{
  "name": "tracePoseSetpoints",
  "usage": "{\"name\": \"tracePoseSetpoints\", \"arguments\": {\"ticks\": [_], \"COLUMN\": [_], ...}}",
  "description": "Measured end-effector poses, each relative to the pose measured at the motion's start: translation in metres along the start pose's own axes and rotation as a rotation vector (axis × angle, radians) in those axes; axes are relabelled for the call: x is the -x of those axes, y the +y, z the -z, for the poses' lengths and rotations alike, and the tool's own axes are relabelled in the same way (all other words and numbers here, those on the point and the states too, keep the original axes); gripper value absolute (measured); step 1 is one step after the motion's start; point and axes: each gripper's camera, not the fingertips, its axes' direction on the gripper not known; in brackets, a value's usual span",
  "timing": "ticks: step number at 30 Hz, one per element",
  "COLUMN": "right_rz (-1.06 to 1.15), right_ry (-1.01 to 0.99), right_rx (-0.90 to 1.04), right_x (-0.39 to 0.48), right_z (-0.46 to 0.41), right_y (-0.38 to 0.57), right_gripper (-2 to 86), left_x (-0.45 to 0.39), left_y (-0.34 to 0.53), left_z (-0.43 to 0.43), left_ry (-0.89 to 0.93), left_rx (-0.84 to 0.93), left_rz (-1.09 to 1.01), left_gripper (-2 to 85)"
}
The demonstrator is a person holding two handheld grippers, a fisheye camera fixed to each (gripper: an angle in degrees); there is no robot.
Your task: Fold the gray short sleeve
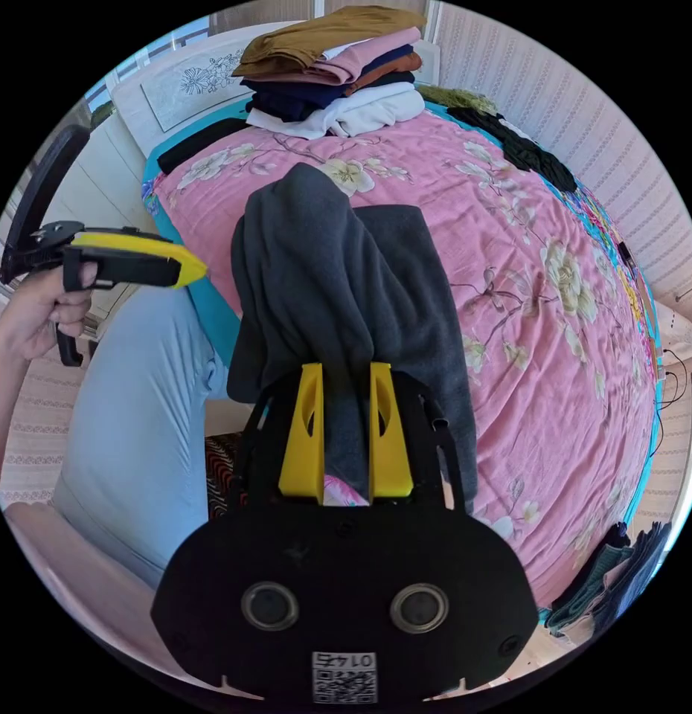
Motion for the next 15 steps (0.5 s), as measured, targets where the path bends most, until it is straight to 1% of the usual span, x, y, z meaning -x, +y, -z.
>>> {"name": "tracePoseSetpoints", "arguments": {"ticks": [2, 4, 7, 9, 11, 15], "right_rz": [-0.005, -0.005, -0.001, -0.015, -0.019, -0.021], "right_ry": [-0.006, -0.008, -0.011, -0.025, -0.032, -0.05], "right_rx": [0.001, 0.005, 0.003, -0.006, -0.008, -0.011], "right_x": [-0.002, -0.003, -0.004, -0.007, -0.009, -0.014], "right_z": [0.004, 0.008, 0.016, 0.022, 0.026, 0.038], "right_y": [0.001, 0.003, 0.006, 0.009, 0.011, 0.016], "right_gripper": [9.5, 9.6, 9.8, 9.9, 9.8, 8.6], "left_x": [-0.005, -0.014, -0.02, -0.021, -0.022, -0.022], "left_y": [-0.004, -0.011, -0.02, -0.023, -0.022, -0.013], "left_z": [-0.014, -0.023, -0.031, -0.04, -0.041, -0.03], "left_ry": [0.028, -0.029, -0.089, -0.093, -0.124, -0.101], "left_rx": [0.08, 0.13, 0.122, 0.135, 0.113, 0.077], "left_rz": [-0.039, -0.078, -0.079, -0.045, -0.045, -0.039], "left_gripper": [4.2, 6.1, 7.5, 7.7, 6.5, 3.4]}}
